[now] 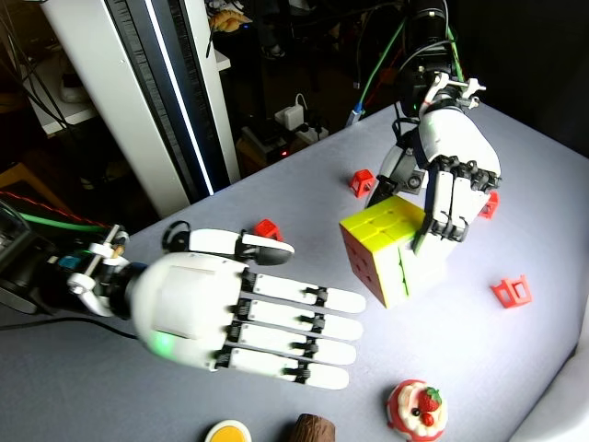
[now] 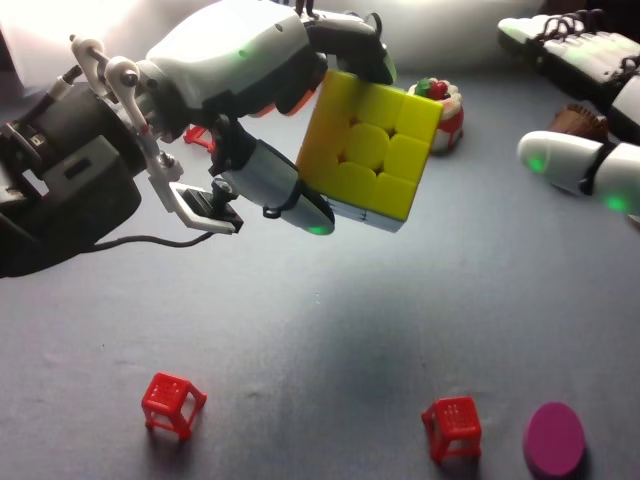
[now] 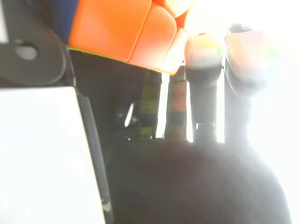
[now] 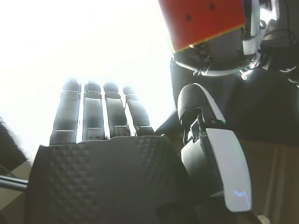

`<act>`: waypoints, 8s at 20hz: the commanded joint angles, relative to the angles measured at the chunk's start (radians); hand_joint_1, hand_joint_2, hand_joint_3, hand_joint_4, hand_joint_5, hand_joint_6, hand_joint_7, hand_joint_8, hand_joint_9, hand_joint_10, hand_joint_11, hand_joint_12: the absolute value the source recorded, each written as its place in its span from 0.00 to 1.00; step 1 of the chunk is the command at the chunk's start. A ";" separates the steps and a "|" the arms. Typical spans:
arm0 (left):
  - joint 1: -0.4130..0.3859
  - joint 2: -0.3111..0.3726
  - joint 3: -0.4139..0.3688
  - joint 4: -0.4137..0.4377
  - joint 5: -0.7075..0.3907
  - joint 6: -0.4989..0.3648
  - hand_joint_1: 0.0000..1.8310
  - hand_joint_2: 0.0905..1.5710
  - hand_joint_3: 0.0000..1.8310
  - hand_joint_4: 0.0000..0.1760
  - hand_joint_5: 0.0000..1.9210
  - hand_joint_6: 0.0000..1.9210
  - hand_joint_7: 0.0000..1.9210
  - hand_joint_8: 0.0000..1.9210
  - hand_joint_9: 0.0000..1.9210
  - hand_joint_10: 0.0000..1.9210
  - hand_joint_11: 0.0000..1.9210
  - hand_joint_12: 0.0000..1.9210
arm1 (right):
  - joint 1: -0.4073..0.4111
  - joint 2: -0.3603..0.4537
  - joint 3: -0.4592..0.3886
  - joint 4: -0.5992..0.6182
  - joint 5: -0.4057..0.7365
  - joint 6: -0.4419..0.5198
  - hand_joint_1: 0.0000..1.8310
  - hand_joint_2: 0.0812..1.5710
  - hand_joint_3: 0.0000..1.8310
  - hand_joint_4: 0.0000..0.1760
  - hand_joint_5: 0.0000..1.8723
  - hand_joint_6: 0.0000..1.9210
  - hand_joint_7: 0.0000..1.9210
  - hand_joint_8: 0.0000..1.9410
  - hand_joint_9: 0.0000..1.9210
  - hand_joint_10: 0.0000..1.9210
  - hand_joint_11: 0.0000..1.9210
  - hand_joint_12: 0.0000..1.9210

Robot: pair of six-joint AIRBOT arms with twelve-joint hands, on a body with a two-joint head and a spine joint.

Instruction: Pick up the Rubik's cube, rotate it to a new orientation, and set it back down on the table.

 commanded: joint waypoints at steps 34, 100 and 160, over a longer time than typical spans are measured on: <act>-0.032 0.040 -0.024 -0.020 -0.240 0.004 0.75 0.28 0.88 0.00 0.56 0.98 0.54 1.00 0.76 1.00 0.81 1.00 | 0.040 0.003 -0.113 -0.203 0.230 0.005 0.00 0.91 0.01 0.00 0.00 0.00 0.00 0.00 0.00 0.00 0.00 0.00; -0.023 0.033 -0.035 -0.031 -0.313 0.004 0.83 0.40 0.60 0.00 0.62 1.00 0.73 1.00 0.81 1.00 0.87 1.00 | -0.039 -0.054 -0.130 -0.308 0.185 0.005 0.00 0.92 0.00 0.00 0.01 0.01 0.00 0.00 0.00 0.00 0.00 0.00; 0.320 0.205 -0.144 -0.280 -0.641 0.048 0.00 0.61 0.00 0.99 0.00 0.00 0.00 0.00 0.00 0.00 0.00 0.00 | -0.066 0.181 -0.227 0.025 0.407 0.005 0.00 0.82 0.00 0.00 0.00 0.00 0.00 0.00 0.00 0.00 0.00 0.00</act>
